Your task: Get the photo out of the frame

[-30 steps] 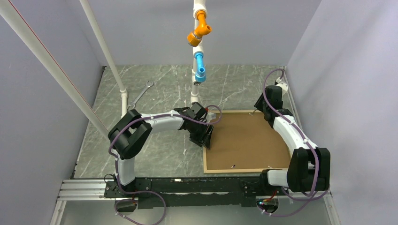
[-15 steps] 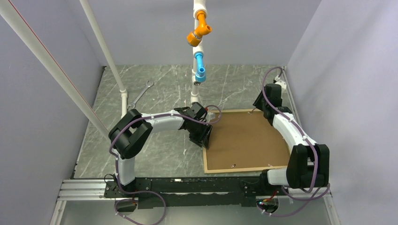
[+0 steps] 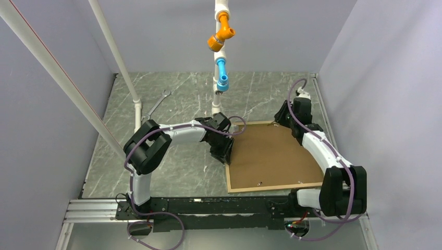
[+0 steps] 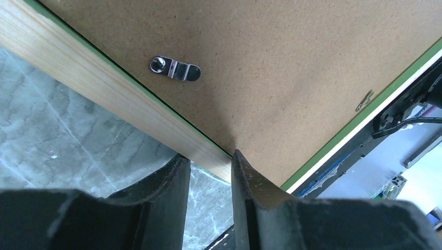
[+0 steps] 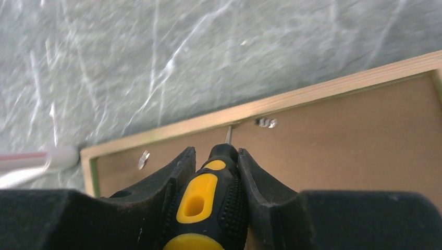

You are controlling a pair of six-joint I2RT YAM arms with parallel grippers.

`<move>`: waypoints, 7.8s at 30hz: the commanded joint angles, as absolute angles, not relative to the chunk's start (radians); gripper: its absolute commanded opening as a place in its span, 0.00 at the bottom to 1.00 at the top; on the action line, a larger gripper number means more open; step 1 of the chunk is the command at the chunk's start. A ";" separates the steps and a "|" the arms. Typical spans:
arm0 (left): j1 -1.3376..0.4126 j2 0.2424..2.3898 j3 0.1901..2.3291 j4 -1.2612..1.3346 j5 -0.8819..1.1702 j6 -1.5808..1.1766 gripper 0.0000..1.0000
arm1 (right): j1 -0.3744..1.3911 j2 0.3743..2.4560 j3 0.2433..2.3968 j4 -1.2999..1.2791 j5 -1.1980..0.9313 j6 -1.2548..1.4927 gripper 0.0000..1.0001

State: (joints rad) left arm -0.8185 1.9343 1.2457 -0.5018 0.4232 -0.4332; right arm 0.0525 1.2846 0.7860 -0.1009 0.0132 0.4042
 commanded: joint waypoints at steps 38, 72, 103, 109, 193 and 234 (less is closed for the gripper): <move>-0.816 1.902 1.215 -0.439 0.409 -0.390 0.42 | 0.083 1.398 1.014 -0.299 0.317 0.553 0.00; -0.816 1.907 1.210 -0.434 0.416 -0.393 0.42 | 0.087 1.419 1.103 -0.379 0.365 0.546 0.00; -0.815 1.907 1.204 -0.423 0.429 -0.401 0.42 | 0.128 1.425 1.038 -0.368 0.335 0.550 0.00; -0.816 1.910 1.202 -0.413 0.440 -0.406 0.42 | 0.129 1.381 1.042 -0.437 0.374 0.545 0.00; -0.835 1.888 1.138 -0.393 0.490 -0.429 0.47 | -0.148 1.237 0.887 -0.479 0.566 0.447 0.00; -0.826 1.787 1.143 -0.433 0.492 -0.417 0.62 | 0.338 1.195 1.108 -1.239 0.381 0.779 0.00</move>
State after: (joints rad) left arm -0.8280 1.8500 1.1336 -0.3840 0.4759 -0.4515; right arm 0.3408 1.2312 1.0760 -1.0420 0.2527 0.6796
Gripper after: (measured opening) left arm 0.597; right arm 0.355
